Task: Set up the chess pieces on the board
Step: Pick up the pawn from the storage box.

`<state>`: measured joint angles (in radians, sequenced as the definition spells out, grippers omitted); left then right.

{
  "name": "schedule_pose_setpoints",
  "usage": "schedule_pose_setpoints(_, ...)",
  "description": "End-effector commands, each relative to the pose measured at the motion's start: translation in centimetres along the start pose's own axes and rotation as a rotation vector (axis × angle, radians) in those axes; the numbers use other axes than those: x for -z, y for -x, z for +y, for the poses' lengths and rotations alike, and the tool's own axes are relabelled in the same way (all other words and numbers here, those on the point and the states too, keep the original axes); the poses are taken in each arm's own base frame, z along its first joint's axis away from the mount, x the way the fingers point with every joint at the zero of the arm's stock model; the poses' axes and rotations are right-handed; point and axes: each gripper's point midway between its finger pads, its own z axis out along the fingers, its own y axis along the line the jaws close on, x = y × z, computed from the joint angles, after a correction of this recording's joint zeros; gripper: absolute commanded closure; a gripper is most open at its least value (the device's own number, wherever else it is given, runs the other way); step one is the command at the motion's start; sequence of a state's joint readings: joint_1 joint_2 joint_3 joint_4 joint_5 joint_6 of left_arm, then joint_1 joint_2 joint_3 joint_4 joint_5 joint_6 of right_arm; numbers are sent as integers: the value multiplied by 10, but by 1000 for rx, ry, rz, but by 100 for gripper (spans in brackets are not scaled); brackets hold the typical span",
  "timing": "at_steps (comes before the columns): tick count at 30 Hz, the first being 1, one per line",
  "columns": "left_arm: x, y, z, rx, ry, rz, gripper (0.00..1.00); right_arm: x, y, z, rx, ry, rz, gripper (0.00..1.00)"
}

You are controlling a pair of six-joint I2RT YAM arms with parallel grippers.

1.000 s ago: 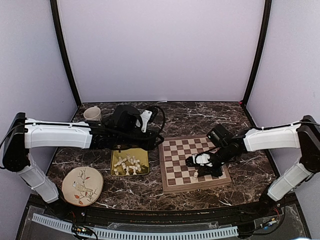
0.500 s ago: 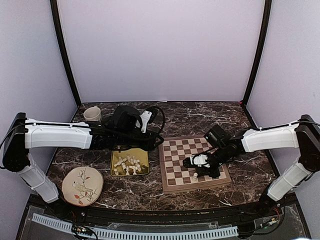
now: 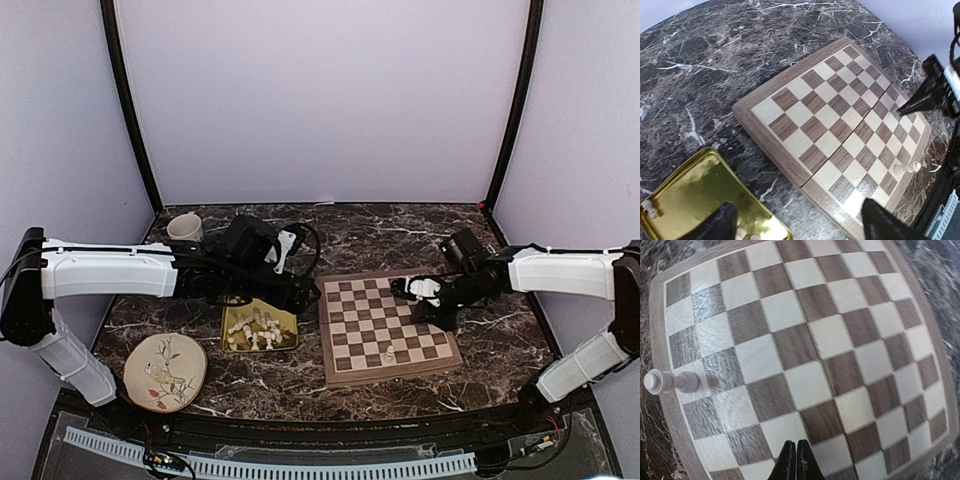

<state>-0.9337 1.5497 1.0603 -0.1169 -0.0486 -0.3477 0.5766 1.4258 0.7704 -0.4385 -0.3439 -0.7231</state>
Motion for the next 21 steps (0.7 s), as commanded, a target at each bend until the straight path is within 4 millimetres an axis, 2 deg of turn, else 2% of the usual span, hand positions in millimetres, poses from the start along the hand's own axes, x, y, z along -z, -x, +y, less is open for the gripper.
schedule_pose_setpoints(1,38,3,23,17,125,25,1,39,2,-16,-80,-60,-72,94)
schedule_pose_setpoints(5,52,-11,45,28,231,107,1,71,13,-29,-145,-98,-154,88)
schedule_pose_setpoints(9,72,-12,76,3,407,91,1,89,26,-29,-186,-97,-243,84)
schedule_pose_setpoints(13,83,-4,89,74,379,25,1,92,23,-29,-200,-114,-268,81)
schedule_pose_setpoints(15,91,3,104,121,446,-22,1,95,22,-30,-203,-126,-277,81)
schedule_pose_setpoints(17,102,-1,128,221,577,-40,1,97,21,-28,-206,-129,-289,80)
schedule_pose_setpoints(19,99,-9,140,226,627,1,1,97,18,-29,-204,-142,-289,79)
schedule_pose_setpoints(21,87,-21,150,245,647,76,1,97,16,-29,-201,-151,-286,79)
